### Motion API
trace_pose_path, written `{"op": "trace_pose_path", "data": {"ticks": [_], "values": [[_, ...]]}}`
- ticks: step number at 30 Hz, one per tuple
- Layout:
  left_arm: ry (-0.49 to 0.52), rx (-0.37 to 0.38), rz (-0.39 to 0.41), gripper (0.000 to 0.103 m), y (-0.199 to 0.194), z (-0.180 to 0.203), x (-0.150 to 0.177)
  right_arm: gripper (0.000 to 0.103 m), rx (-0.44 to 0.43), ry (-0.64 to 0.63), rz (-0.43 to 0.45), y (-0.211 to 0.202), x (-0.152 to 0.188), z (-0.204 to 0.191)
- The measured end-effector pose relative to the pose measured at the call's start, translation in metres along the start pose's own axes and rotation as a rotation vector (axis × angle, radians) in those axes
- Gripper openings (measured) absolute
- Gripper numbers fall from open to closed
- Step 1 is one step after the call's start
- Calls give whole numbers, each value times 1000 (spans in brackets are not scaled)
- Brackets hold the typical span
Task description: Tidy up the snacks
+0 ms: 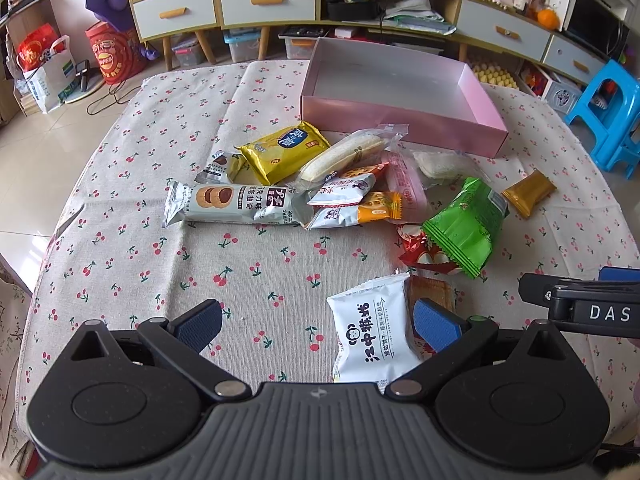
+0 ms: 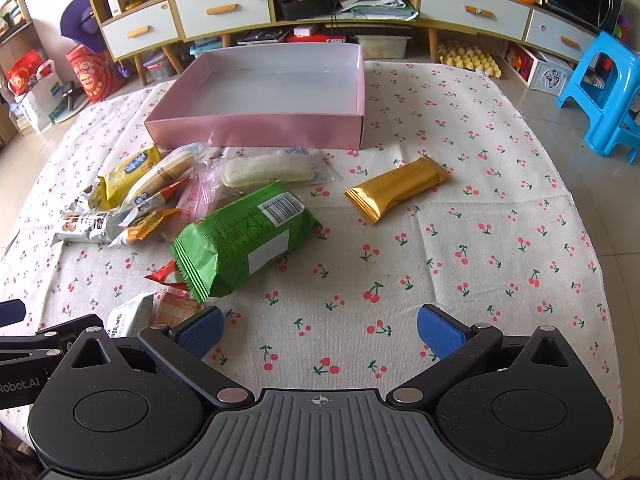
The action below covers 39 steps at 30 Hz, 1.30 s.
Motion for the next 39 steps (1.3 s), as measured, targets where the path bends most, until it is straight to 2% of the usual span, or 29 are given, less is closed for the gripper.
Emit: {"op": "trace_pose_path", "data": {"ticks": [31, 39], "values": [[0, 1, -3, 102, 1, -2, 0, 103, -5, 7, -7, 1, 2, 0], [-10, -7, 18, 102, 2, -6, -3, 103, 14, -4, -3, 0, -4, 1]]}}
Point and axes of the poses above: each gripper's, at about its wrist camera, not at the fingertips, and y roughly the way its jaws point, z to its right, x to its underside, the point moved 7 cm from there along y, roughly the way its jaws point, and after that the axes turned 11 degrees about z, right-handed, at the moved point
